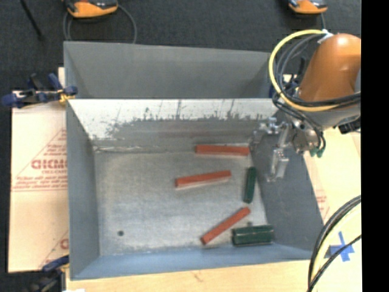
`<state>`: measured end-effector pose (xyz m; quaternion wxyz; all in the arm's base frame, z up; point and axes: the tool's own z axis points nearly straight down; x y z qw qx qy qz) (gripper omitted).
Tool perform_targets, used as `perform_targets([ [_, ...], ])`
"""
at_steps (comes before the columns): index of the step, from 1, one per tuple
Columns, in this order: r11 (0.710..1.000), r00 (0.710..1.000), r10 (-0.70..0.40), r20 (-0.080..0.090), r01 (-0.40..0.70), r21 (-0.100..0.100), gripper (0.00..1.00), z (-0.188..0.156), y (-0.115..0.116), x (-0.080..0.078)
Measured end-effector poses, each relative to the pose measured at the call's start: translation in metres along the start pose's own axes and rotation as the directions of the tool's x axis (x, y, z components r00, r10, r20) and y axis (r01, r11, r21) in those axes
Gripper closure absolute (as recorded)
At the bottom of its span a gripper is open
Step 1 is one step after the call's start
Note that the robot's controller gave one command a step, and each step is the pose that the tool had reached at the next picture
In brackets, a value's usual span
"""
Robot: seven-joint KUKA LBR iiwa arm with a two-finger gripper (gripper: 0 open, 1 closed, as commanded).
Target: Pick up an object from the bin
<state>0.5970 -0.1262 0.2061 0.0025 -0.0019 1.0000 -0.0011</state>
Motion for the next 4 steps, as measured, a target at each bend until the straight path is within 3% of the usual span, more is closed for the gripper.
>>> perform_targets([
  [1,0.919,0.919,-0.394,-0.004,0.394,-0.004,0.0,0.093,-0.033,0.003],
  [2,0.743,0.743,-0.669,0.008,0.669,-0.002,0.0,0.133,-0.008,-0.028],
  [3,0.745,0.745,-0.667,0.006,0.667,0.003,1.0,0.133,-0.011,-0.028],
  [4,0.78,0.78,-0.625,0.005,0.625,0.006,1.0,-0.02,-0.014,-0.005],
])
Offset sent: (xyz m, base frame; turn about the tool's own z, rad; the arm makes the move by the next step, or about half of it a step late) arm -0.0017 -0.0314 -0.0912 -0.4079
